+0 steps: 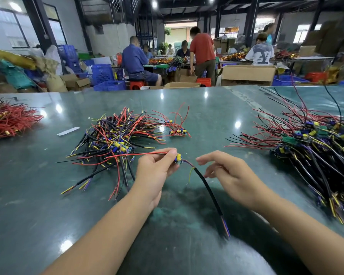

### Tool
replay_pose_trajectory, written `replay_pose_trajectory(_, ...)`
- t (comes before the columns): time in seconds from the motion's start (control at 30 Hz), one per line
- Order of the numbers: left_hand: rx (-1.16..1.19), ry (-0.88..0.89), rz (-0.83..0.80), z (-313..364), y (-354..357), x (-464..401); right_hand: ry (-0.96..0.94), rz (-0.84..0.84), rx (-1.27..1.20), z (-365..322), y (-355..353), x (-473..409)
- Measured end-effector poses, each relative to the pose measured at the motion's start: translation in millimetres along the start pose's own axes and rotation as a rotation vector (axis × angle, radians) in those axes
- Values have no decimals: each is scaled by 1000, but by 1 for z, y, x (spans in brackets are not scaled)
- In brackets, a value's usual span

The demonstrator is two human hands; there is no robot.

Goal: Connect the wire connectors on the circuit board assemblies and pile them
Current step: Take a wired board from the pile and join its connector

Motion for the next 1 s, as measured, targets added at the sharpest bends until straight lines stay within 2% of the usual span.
replay_pose_trajectory(0.07,-97,30,-19,1,0,1,102,-50,-135,5,4,-1)
replay_pose_trajectory(0.1,-140,45,-38,1,1,2,111,-78,-106,5,7,0)
replay_pose_trajectory(0.17,-202,72,-77,2,5,4,83,-112,82,7,13,1)
replay_pose_trajectory(0.23,-241,91,-98,4,7,5,68,-73,258,6,13,-1)
replay_pose_trajectory(0.3,-255,107,-115,5,9,5,59,12,350,5,7,-2)
replay_pose_trajectory(0.4,-289,139,-151,8,14,7,31,55,418,4,4,-4)
replay_pose_trajectory(0.57,-319,192,-184,13,15,7,9,51,275,1,-1,-2)
replay_pose_trajectory(0.77,-287,154,-217,12,17,9,-71,11,324,-3,-2,-2)
replay_pose_trajectory(0.9,-270,126,-257,11,19,11,-154,44,303,-6,-6,-1)
replay_pose_trajectory(1.0,-229,85,-281,9,22,13,-115,54,221,-3,-6,-1)
Point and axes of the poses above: each hand's wrist, its own x-axis away from the middle knuckle, its own y-axis out of the palm, z = x × y, the point moved 7 cm from there along -x, towards the middle knuckle, and after that the axes turned 10 degrees about y, right-handed, at the moved point
